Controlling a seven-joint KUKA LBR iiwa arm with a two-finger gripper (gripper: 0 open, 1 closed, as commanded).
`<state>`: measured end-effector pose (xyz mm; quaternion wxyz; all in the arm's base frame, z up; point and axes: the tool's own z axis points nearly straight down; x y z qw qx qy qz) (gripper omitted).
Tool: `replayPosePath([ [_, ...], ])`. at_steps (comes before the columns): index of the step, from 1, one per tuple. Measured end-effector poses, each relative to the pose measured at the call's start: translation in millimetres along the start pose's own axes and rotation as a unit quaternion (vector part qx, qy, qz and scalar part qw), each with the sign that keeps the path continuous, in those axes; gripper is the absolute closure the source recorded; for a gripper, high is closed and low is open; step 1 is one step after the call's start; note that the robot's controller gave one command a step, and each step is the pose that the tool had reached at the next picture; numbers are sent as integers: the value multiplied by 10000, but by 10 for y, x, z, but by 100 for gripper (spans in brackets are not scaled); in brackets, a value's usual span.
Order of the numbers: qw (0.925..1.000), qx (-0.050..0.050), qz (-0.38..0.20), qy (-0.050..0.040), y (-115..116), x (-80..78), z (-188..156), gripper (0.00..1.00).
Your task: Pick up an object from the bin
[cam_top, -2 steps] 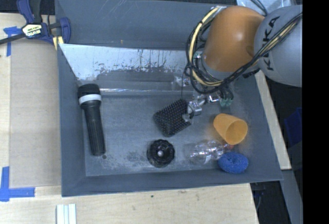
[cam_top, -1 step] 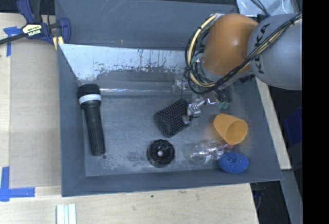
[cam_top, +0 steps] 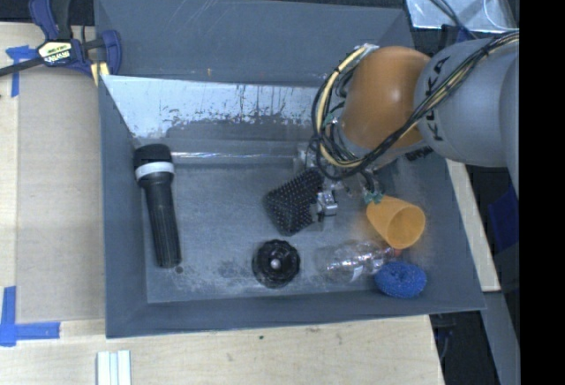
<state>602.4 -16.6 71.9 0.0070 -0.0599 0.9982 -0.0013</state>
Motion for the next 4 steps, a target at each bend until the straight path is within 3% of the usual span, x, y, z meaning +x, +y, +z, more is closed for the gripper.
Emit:
replayPosePath([
  [1, 10000, -17, 91, 34, 45, -153, -14, 100],
  [3, 9999, -18, 93, 35, 45, -146, -43, 100],
  [4, 9999, -19, 95, 60, 45, -134, -238, 100],
])
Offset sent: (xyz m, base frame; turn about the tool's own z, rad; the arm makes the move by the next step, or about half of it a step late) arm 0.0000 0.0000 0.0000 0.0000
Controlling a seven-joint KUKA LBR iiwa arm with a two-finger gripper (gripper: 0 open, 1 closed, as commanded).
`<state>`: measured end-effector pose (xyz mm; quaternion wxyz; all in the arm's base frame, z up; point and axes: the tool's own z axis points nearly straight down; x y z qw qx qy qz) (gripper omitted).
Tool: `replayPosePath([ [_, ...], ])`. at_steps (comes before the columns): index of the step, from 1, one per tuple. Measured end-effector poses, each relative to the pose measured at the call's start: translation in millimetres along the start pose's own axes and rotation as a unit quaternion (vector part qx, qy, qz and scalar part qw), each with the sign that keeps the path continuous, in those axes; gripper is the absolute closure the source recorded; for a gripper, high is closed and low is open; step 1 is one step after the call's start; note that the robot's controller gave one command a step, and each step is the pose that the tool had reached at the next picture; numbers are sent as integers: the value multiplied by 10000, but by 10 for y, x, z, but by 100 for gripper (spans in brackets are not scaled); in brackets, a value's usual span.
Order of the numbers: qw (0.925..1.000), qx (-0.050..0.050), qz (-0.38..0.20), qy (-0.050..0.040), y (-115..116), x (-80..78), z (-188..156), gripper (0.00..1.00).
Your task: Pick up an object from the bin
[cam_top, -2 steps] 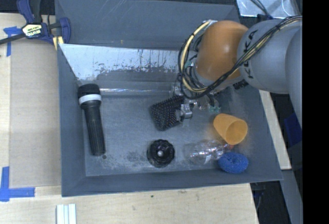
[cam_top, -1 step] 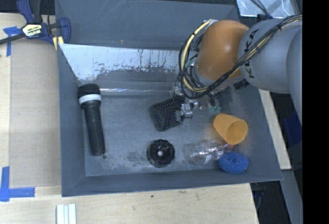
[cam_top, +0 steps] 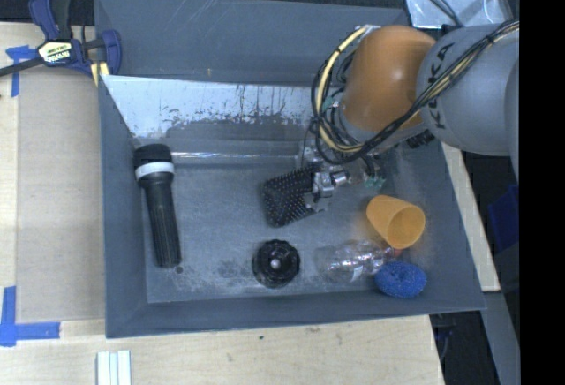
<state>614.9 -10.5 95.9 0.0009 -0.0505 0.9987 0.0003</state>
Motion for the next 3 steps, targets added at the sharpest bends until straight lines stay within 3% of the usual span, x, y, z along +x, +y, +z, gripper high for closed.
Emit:
replayPosePath([
  [1, 10000, 4, 1, -45, -2, -23, -140, 100],
  [3, 10000, 2, 0, -29, 0, -16, -224, 100],
])
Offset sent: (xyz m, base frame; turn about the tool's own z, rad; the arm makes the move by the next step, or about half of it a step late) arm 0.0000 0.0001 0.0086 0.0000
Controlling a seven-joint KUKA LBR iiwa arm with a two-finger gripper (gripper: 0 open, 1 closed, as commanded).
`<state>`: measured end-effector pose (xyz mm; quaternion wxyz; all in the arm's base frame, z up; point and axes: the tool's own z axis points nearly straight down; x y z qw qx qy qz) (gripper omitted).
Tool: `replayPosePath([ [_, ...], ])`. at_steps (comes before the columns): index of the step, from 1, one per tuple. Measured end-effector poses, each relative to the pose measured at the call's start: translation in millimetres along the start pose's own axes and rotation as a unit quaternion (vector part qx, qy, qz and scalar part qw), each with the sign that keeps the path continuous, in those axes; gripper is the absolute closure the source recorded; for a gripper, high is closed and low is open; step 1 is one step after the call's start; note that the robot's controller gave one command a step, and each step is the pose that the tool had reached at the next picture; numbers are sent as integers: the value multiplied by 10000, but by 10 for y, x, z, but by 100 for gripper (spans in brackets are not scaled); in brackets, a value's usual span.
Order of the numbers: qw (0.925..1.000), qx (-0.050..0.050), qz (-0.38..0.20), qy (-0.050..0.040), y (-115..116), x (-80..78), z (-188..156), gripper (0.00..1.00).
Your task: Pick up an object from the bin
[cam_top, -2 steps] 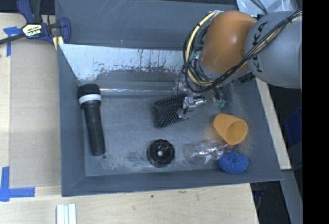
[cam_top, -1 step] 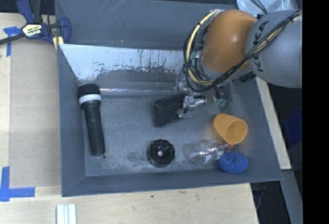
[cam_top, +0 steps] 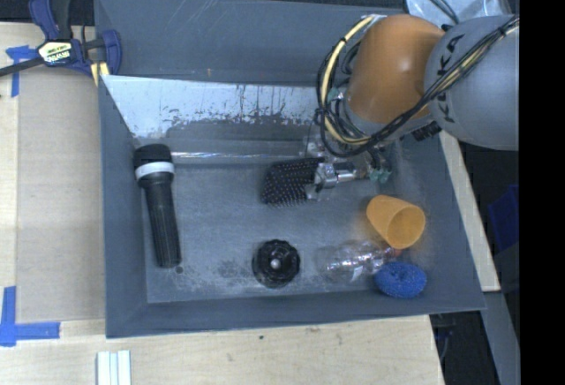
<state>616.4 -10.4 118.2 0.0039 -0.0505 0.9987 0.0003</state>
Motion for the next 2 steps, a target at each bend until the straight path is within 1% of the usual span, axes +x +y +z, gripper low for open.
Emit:
replayPosePath([
  [2, 10000, 0, 5, -5, -1, -2, -207, 100],
])
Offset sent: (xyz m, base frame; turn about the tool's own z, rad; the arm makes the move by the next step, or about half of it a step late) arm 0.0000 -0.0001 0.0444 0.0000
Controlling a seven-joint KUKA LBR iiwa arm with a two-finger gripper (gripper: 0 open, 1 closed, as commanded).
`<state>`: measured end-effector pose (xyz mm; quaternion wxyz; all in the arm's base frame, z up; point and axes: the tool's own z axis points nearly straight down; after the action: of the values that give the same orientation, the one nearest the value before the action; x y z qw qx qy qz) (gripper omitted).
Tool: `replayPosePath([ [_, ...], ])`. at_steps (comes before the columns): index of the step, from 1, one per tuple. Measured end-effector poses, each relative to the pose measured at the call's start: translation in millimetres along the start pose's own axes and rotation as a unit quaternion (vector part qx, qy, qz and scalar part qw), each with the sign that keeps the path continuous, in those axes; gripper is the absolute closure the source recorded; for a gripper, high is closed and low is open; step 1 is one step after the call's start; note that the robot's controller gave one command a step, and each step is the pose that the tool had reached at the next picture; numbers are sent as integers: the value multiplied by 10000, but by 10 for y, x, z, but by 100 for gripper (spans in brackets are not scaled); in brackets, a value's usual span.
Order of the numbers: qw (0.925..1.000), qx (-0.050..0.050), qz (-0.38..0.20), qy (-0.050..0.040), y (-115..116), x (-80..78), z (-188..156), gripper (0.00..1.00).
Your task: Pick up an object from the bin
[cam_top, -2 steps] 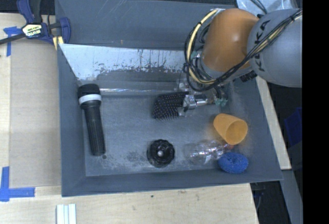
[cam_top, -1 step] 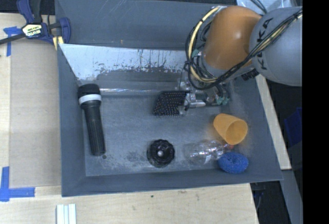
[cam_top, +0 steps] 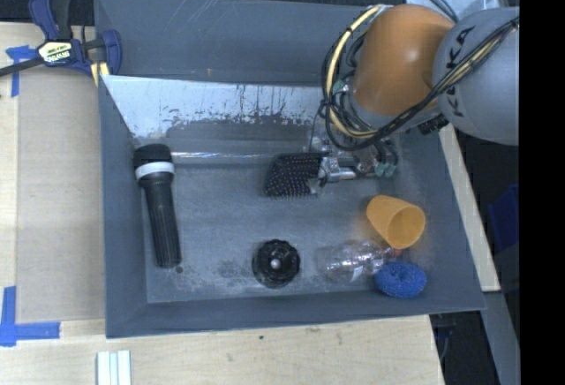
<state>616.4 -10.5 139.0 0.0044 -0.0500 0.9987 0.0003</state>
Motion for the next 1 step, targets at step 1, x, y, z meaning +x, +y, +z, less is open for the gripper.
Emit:
replayPosePath([
  [1, 10000, 2, 1, -12, -1, -7, -119, 100],
])
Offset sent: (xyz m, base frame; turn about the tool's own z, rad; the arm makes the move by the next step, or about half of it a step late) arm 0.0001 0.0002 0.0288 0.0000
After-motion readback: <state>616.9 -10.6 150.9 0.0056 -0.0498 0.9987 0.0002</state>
